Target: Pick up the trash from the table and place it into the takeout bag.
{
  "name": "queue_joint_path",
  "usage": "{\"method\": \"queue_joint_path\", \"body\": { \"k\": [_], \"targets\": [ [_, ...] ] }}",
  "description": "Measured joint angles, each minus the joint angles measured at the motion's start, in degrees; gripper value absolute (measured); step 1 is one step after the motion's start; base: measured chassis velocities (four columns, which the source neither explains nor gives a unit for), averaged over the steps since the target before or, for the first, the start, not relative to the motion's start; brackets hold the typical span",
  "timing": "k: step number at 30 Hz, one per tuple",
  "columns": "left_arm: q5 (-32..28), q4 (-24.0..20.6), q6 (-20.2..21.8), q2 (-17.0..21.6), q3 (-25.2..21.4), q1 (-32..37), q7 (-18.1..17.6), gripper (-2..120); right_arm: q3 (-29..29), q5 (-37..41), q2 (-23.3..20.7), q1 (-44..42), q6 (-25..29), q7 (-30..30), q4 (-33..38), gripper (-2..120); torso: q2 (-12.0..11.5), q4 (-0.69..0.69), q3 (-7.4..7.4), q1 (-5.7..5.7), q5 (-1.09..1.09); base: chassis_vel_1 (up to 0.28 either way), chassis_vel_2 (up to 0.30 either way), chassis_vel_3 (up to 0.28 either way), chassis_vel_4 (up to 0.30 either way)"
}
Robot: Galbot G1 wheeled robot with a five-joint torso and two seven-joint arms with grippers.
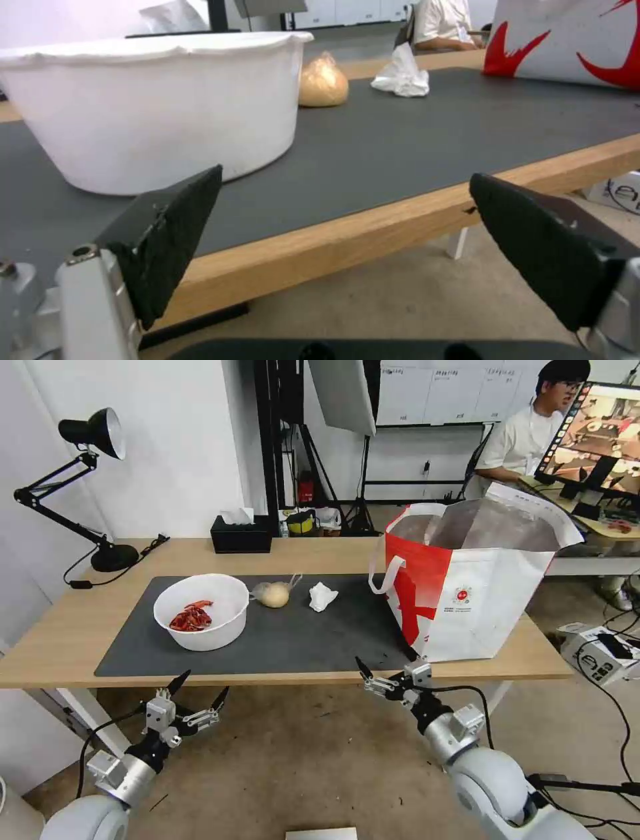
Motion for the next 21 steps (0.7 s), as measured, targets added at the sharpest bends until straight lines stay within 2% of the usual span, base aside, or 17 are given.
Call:
{"method": "queue_joint_path", "body": {
  "k": [5, 6, 9, 17, 19, 21],
  "targets": [
    [-0.1, -0.4, 0.2, 0.3, 0.0, -0.1, -0.2, 100, -10.0, 1.7, 2.3, 12.4, -3.0, 4.2, -5.3, 100, 0.0, 0.02, 0.01, 0.01, 0.01, 0.000, 0.000, 0.000, 0.000],
    [-0.1, -0.4, 0.2, 0.3, 0.0, -0.1, -0.2, 100, -10.0, 1.7, 2.3, 12.4, -3.0, 4.2, -5.3, 100, 0.0, 0.02, 0.01, 0.01, 0.01, 0.000, 0.000, 0.000, 0.000],
    [-0.1, -0.6, 0.2, 0.1, 0.0, 0.0, -0.3, 100, -16.6, 3.9, 5.3, 20.3, -6.1, 8.2, -9.1, 100, 0.0, 0.03, 0.01, 0.01, 0.00, 0.000, 0.000, 0.000, 0.000],
    [-0.1, -0.9, 0.2, -0.5, -0.9, 0.5, -0.3, 100, -21.8, 6.4, 9.9, 29.3, -13.3, 16.1, -13.7, 100, 0.0, 0.03, 0.01, 0.01, -0.02, 0.000, 0.000, 0.000, 0.000],
    [-0.1, -1.2, 0.2, -1.1, -1.5, 0.9, -0.3, 100, -23.1, 8.6, 12.8, 34.0, -16.2, 21.0, -17.6, 100, 0.0, 0.02, 0.00, 0.01, -0.01, 0.000, 0.000, 0.000, 0.000],
    [-0.1, -1.3, 0.2, -1.3, -1.7, 1.0, -0.3, 100, -23.3, 8.9, 13.5, 35.3, -16.9, 22.0, -19.0, 100, 0.0, 0.03, 0.00, 0.01, -0.01, 0.000, 0.000, 0.000, 0.000]
  ]
}}
